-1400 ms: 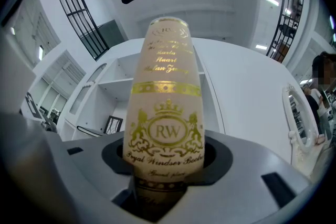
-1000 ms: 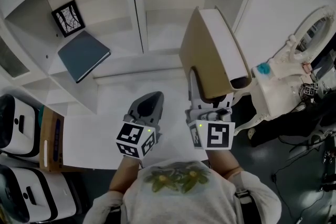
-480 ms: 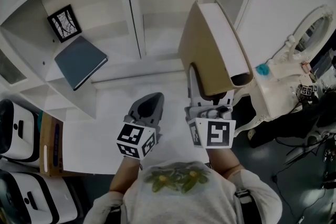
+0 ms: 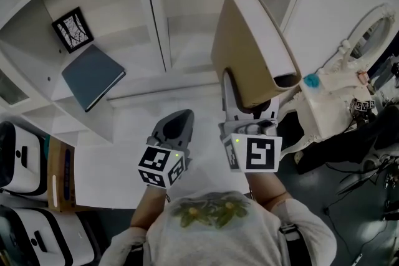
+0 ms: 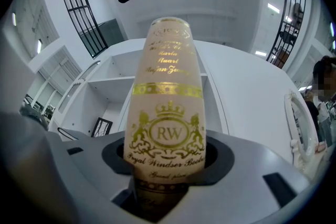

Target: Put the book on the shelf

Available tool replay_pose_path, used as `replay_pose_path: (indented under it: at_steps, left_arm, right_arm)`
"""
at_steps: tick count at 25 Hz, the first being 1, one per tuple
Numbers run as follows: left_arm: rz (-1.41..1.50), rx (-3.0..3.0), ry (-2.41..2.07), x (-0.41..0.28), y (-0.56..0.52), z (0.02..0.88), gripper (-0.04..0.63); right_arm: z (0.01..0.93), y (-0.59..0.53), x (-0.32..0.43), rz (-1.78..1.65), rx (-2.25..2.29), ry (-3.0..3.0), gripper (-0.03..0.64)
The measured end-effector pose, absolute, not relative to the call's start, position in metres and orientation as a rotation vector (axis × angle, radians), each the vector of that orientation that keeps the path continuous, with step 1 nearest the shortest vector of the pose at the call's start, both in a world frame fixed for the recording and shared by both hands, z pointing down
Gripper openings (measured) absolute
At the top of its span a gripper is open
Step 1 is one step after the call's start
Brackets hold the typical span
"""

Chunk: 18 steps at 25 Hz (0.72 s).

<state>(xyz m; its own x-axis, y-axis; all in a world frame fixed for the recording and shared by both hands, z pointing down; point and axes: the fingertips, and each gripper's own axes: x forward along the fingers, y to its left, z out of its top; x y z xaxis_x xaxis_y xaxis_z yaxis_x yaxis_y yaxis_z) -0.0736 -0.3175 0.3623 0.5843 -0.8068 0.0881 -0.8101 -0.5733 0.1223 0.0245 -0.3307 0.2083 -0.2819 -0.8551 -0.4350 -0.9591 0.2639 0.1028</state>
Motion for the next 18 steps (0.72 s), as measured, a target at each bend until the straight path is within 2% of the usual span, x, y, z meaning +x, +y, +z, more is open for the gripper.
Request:
replay_pose_path:
  at_steps: [18]
  left_arm:
    - [0.036,2.649,-1.357,-0.077,-0.323,0.370,0.028]
  right_arm:
    - [0.196,-0.355,0.018,0.415,-1.738,2.319,0.242]
